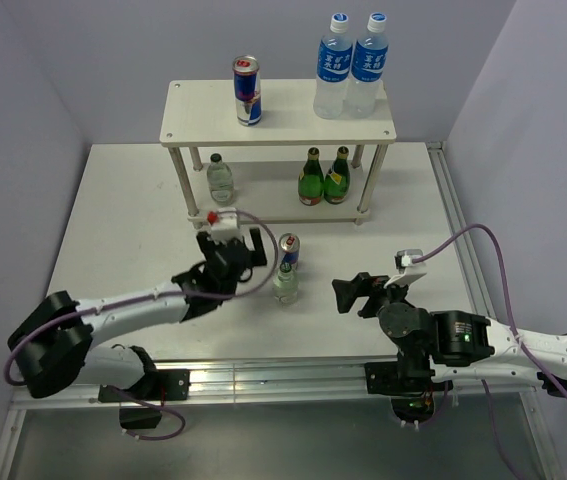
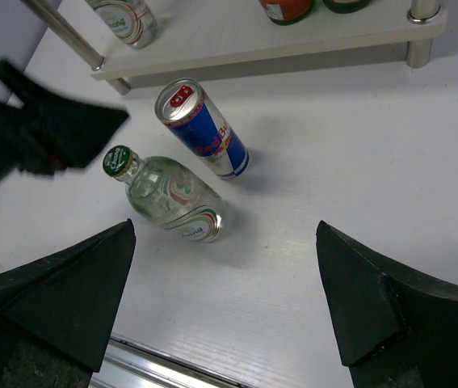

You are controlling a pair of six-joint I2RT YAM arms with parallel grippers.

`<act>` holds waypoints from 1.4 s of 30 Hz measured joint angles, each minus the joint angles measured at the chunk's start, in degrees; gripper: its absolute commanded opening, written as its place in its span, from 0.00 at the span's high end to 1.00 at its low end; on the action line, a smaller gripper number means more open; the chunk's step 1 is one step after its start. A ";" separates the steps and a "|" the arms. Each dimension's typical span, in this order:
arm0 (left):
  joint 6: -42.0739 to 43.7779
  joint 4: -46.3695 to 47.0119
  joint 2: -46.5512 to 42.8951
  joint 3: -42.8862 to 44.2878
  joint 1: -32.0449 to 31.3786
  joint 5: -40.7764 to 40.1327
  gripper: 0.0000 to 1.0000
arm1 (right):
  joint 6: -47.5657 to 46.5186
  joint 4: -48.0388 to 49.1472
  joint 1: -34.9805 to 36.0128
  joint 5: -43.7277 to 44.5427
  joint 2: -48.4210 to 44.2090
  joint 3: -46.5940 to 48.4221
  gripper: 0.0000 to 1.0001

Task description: Place and organize the beverage onto the shelf

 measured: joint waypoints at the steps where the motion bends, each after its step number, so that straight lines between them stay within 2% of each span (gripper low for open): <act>1: -1.66 -1.36 -1.49 -1.29 -3.50 -0.46 0.02 | 0.09 0.00 0.02 0.02 0.00 0.00 0.00; 3: -5.81 -4.07 -5.77 -5.64 -10.71 -0.68 0.03 | 0.26 -0.09 0.04 0.07 0.00 -0.02 0.00; 9: -15.45 -11.89 -19.82 -16.13 -23.54 -4.22 0.03 | 1.90 -1.55 0.09 1.40 1.05 -0.02 0.00; 14: -16.87 -8.90 -24.02 -20.02 -29.92 -5.35 0.03 | 2.49 -2.14 0.09 1.73 2.43 -0.02 0.00; 17: -15.72 -4.20 -20.50 -21.31 -31.30 -5.42 0.02 | 2.71 -2.34 0.09 1.86 2.38 -0.02 0.00; 22: -10.60 6.47 -9.81 -21.11 -31.69 -4.85 0.02 | 2.82 -2.47 0.09 1.86 2.01 -0.02 0.00; 29: -3.61 16.09 4.76 -13.60 -30.62 -3.61 0.03 | 2.86 -2.47 0.09 1.88 1.92 -0.02 0.00; 33: -1.16 21.29 9.81 -11.13 -29.40 -3.63 0.03 | 2.84 -2.47 0.09 1.88 1.22 -0.02 0.00; 42: 1.68 26.84 18.18 -8.07 -26.08 -3.85 0.07 | 2.82 -2.45 0.09 1.88 -0.66 -0.39 0.00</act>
